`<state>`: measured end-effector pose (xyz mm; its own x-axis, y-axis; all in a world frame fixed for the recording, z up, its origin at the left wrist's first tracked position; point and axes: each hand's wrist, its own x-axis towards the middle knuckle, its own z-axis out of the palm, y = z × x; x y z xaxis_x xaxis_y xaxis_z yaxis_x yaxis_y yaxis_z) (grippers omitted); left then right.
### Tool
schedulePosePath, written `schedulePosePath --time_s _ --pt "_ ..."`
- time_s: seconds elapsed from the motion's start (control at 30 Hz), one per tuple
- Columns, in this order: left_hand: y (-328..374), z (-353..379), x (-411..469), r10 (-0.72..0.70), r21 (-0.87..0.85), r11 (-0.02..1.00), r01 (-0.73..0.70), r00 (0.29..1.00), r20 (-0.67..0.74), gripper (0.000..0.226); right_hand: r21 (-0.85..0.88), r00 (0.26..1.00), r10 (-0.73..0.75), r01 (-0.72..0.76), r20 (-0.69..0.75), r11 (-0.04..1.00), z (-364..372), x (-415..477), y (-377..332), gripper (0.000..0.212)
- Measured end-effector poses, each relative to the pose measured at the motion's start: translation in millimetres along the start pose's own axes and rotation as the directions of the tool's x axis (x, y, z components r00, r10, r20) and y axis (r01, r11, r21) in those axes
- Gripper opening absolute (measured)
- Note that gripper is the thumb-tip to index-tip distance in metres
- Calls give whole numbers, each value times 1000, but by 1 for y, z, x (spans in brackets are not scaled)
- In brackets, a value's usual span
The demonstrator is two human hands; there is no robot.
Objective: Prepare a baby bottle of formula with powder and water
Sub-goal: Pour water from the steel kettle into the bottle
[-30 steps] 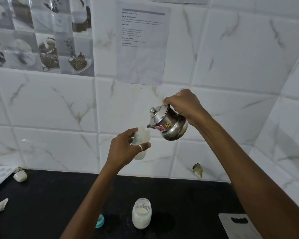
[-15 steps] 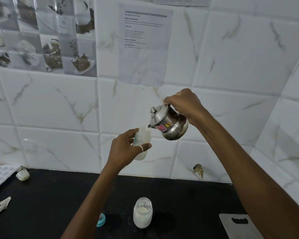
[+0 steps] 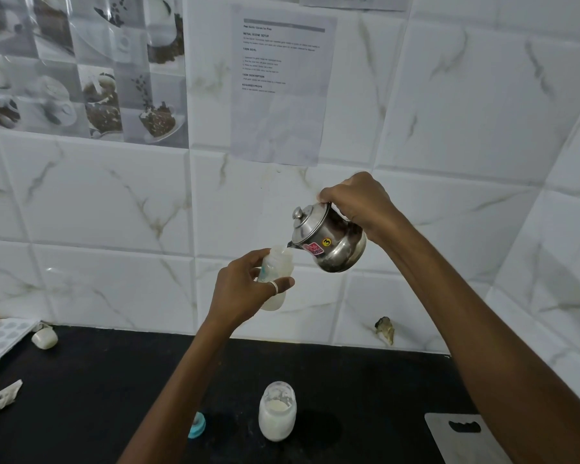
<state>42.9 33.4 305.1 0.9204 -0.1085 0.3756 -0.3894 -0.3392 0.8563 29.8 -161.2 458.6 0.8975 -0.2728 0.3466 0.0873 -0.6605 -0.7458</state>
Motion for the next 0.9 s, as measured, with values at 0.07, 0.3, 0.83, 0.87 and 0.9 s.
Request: schedulePosePath --time_s 0.07,0.3,0.83,0.87,0.9 --pt "0 0 0 -5 2 1000 5 1000 -1 64 1 1000 1 -1 -1 1000 1 0 0 41" --pt "-2 -1 2 -2 6 1000 2 1000 1 66 8 1000 -5 5 -2 1000 1 1 0 40" --pt "-4 0 5 11 17 1000 -11 1000 5 63 4 1000 -12 12 10 1000 2 3 -1 33" --pt "-4 0 5 12 19 1000 -12 1000 6 63 6 1000 -13 13 11 1000 2 3 -1 33" --pt "-4 0 5 10 16 1000 -10 1000 6 64 8 1000 -13 13 14 1000 2 3 -1 36"
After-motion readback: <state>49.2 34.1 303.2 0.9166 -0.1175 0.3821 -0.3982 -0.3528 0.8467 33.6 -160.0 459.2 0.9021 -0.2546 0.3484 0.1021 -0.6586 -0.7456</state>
